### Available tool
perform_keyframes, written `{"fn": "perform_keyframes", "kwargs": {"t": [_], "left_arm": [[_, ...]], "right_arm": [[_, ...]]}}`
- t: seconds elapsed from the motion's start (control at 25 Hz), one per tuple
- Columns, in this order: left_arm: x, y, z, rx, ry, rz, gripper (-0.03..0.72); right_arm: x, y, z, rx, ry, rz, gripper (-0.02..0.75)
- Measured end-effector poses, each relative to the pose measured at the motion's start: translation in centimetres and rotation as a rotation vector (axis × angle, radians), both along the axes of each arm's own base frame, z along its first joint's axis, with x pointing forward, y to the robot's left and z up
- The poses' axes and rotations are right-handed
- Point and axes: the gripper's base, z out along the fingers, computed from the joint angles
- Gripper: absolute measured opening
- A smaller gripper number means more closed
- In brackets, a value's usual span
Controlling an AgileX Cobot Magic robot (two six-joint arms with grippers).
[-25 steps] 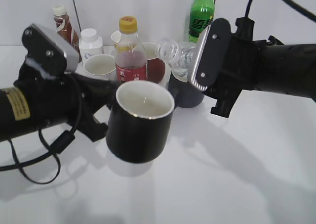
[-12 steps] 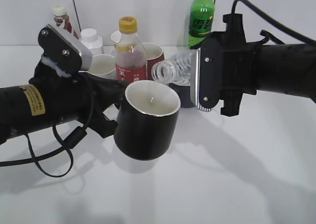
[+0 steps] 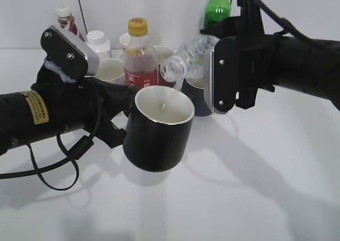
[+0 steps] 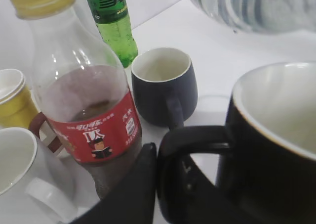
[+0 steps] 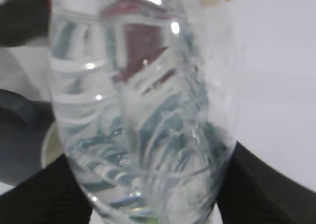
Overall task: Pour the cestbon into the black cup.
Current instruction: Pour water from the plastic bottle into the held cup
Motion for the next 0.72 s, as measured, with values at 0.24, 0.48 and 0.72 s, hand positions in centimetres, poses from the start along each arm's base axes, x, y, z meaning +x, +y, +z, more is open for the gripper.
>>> {"fn": "perform_keyframes", "kwargs": {"t": [0.24, 0.48, 0.72], "left_arm": [[0.00, 0.00, 0.00, 0.000, 0.000, 0.000, 0.055], [0.00, 0.00, 0.00, 0.000, 0.000, 0.000, 0.055], [0.00, 0.00, 0.00, 0.000, 0.000, 0.000, 0.055]], "right_arm": [[0.20, -0.18, 0.20, -0.021, -0.043, -0.018, 0.484], [0.22, -0.18, 0.25, -0.027, -0.055, -0.015, 0.484], [0.27, -0.14, 0.48, -0.040, -0.097, -0.005, 0.484]]}}
